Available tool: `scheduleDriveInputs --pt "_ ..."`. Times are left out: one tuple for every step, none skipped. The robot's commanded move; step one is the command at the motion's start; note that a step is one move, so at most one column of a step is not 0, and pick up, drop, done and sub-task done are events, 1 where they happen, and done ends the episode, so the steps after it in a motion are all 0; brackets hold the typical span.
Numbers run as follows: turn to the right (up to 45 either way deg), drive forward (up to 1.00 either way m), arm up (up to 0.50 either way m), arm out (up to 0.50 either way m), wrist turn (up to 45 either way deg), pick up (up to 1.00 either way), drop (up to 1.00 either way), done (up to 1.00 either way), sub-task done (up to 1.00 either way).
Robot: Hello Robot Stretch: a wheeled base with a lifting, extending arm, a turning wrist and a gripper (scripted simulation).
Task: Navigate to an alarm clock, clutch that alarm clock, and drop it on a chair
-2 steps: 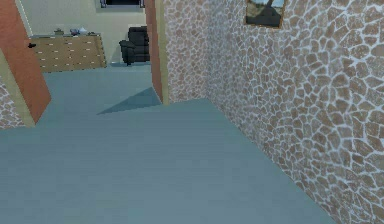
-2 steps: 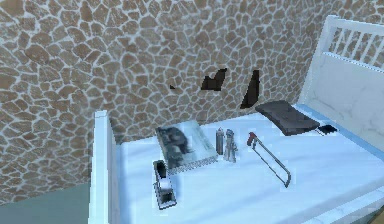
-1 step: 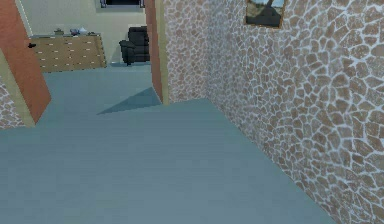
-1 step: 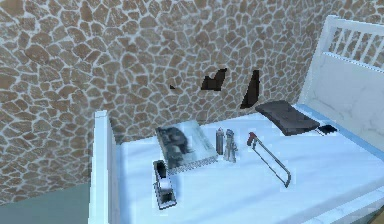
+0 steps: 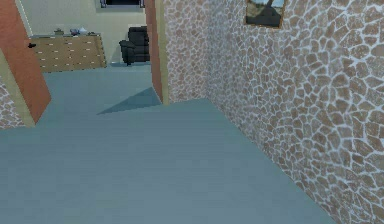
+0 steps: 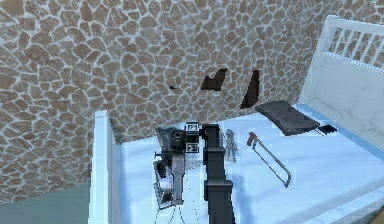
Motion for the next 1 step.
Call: scheduleDriveInputs --pt "0.0 0.00 0.00 0.00 45.0 0.00 0.00 0.00 0.00"
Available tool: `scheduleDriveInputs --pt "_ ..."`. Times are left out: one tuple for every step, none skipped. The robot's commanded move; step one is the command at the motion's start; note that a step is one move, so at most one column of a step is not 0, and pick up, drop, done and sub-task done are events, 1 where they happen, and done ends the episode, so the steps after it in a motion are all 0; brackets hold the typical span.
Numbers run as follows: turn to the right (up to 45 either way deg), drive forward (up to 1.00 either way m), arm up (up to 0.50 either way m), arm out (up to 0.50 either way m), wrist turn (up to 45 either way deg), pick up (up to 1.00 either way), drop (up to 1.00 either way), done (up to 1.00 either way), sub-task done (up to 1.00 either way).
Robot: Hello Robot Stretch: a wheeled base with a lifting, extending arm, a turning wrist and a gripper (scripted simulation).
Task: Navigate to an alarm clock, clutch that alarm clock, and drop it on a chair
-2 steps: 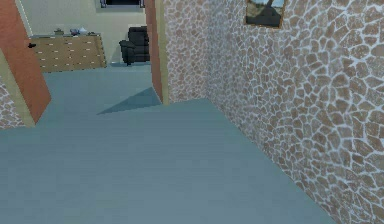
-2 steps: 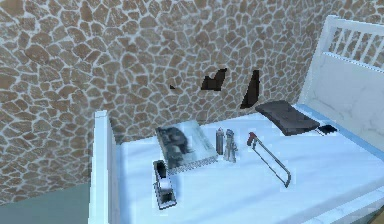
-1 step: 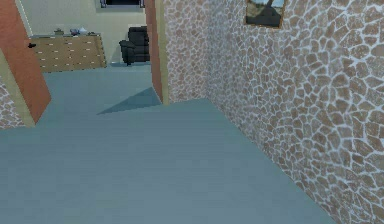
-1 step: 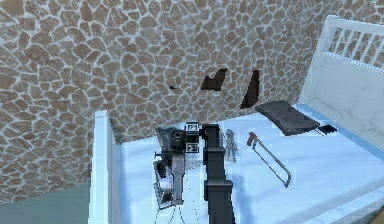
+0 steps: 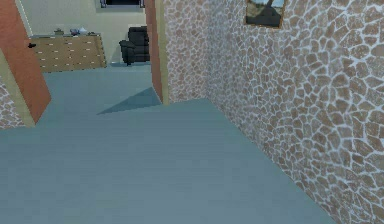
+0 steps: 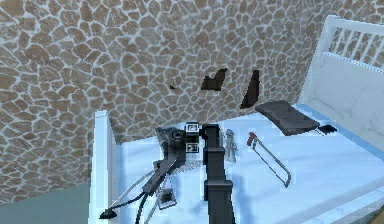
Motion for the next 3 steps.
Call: scheduleDriveInputs --pt "0.0 0.00 0.00 0.00 45.0 0.00 0.00 0.00 0.00" --pt "0.0 0.00 0.00 0.00 45.0 0.00 0.00 0.00 0.00" --pt "0.0 0.00 0.00 0.00 12.0 0.00 0.00 0.00 0.00"
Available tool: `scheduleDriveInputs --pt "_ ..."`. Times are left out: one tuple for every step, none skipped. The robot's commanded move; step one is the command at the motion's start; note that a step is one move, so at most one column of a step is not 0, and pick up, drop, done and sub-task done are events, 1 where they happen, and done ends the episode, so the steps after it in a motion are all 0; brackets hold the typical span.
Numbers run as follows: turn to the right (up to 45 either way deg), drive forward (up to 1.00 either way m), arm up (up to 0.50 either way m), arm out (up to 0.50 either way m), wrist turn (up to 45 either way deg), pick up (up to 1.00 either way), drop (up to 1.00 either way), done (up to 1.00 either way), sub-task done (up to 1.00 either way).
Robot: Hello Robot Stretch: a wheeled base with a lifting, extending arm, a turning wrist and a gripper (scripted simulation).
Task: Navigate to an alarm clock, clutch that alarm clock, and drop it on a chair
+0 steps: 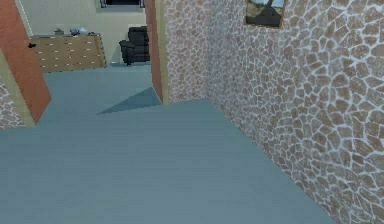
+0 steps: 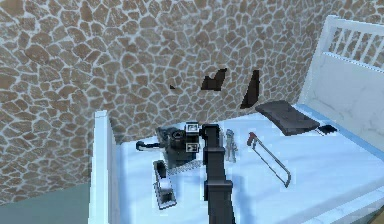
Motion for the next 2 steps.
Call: scheduleDriveInputs --pt "0.0 0.00 -0.30 0.00 0.0 0.00 0.00 0.00 0.00" --pt "0.0 0.00 0.00 0.00 0.0 1.00 0.00 0.00 0.00"
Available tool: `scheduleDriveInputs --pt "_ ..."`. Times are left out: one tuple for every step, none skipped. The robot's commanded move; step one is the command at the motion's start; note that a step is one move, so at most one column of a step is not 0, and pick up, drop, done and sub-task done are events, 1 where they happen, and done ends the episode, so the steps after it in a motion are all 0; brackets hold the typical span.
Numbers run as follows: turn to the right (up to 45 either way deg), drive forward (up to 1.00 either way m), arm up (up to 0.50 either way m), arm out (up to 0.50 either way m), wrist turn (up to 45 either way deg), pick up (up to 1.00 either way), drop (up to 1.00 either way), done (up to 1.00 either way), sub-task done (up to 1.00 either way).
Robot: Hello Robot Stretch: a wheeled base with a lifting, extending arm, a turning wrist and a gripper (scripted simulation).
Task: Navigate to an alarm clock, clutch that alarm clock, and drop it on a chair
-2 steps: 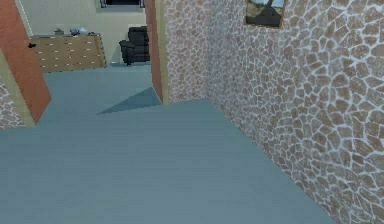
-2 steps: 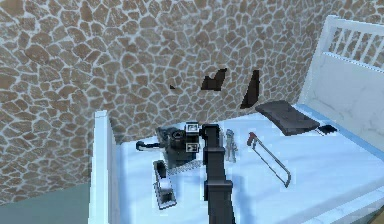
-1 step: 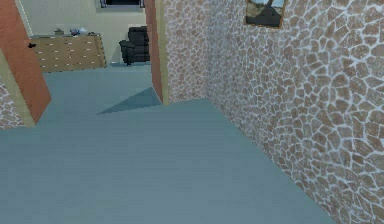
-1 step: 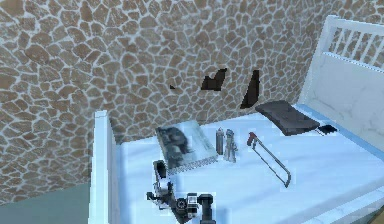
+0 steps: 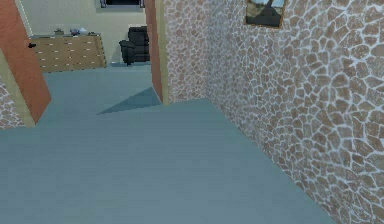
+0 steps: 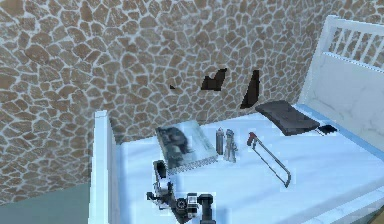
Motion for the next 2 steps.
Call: scheduleDriveInputs --pt "0.0 0.00 0.10 0.00 0.0 0.00 0.00 0.00 0.00" --pt "0.0 0.00 0.38 0.00 0.0 0.00 0.00 0.00 0.00"
